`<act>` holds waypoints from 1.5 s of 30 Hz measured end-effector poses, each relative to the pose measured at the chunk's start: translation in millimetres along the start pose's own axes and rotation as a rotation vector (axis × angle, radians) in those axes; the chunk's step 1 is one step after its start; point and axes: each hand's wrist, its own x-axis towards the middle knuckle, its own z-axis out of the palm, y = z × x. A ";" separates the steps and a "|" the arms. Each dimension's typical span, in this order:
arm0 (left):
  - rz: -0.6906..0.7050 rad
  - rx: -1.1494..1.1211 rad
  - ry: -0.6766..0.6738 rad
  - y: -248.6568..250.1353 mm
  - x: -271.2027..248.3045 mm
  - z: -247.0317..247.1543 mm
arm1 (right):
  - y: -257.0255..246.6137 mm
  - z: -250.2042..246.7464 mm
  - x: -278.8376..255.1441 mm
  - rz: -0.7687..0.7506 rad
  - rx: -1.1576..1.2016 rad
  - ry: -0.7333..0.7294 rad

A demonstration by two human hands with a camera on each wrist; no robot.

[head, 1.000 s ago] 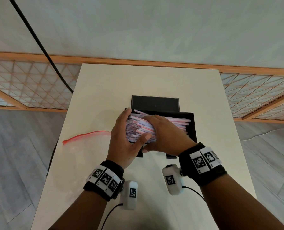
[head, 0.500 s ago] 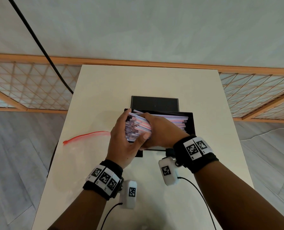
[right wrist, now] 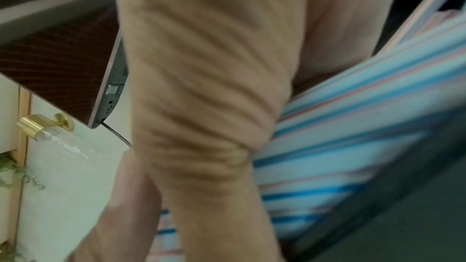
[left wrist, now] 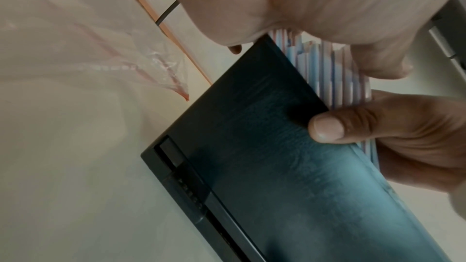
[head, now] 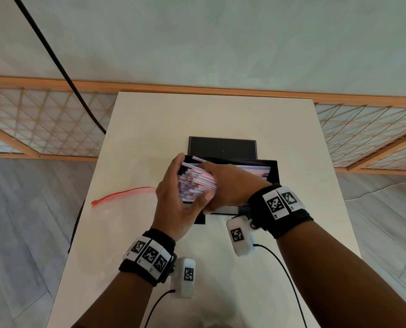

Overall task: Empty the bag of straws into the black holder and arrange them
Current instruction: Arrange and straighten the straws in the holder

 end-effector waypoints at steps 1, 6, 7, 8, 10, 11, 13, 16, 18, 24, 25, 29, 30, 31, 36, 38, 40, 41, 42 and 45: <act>-0.017 0.021 0.016 -2.8 -0.7 -0.1 | -0.3 -0.6 0.8 0.002 0.001 -0.004; 0.015 0.108 0.074 -1.5 -11.5 2.0 | 2.4 3.3 0.7 0.005 -0.009 0.032; 0.035 0.109 0.066 -0.9 -13.8 3.7 | 3.1 4.2 0.5 0.003 -0.015 0.037; 0.040 0.105 0.060 -1.2 -15.3 5.1 | 3.5 4.9 0.4 0.000 -0.018 0.041; 0.036 0.096 0.058 -2.3 -15.4 6.5 | 3.5 5.7 0.3 -0.011 -0.008 0.049; 0.032 0.091 0.056 -2.5 -14.9 6.7 | 3.3 5.7 0.7 -0.021 -0.001 0.048; 0.021 0.068 0.045 -0.6 -15.1 5.9 | 2.7 5.2 2.1 -0.038 -0.002 0.029; 0.016 0.041 0.032 0.9 -15.6 3.6 | 2.7 2.8 3.2 -0.035 -0.007 0.005; 0.018 0.040 0.023 -0.2 -14.8 2.3 | 2.8 1.6 3.7 -0.025 -0.016 0.004; 0.020 0.074 0.026 0.9 -12.0 3.3 | 0.0 1.2 2.6 -0.014 -0.035 0.004; 0.022 0.073 0.023 1.0 -12.0 3.9 | -0.1 0.4 3.0 -0.019 -0.019 -0.011; 0.022 0.086 -0.009 -2.1 -8.5 3.7 | -1.3 -4.9 5.6 -0.026 -0.003 -0.049; 0.030 0.114 -0.020 -4.4 -7.0 3.3 | -0.6 -5.8 5.7 -0.024 -0.011 -0.055; 0.040 0.151 -0.028 -6.8 -6.0 2.7 | -0.5 -5.9 6.8 -0.023 -0.022 -0.057; 0.087 0.281 -0.020 -4.6 -3.1 1.6 | -1.6 -4.0 8.9 -0.026 -0.056 -0.041; 0.086 0.269 -0.017 -1.3 -2.7 3.0 | -1.6 -1.8 6.3 -0.025 -0.030 -0.037; 0.050 0.208 -0.013 0.7 -2.9 3.9 | -1.6 -0.1 3.9 -0.033 -0.020 -0.008; 0.022 0.159 -0.003 0.9 -3.5 4.3 | -1.4 1.2 4.1 -0.039 -0.019 0.013; 0.000 0.115 0.007 1.3 -4.4 4.7 | -1.0 2.5 3.6 -0.044 -0.020 0.036; -0.014 0.051 0.033 2.0 -7.8 5.5 | 0.9 7.9 -0.2 -0.053 -0.022 0.115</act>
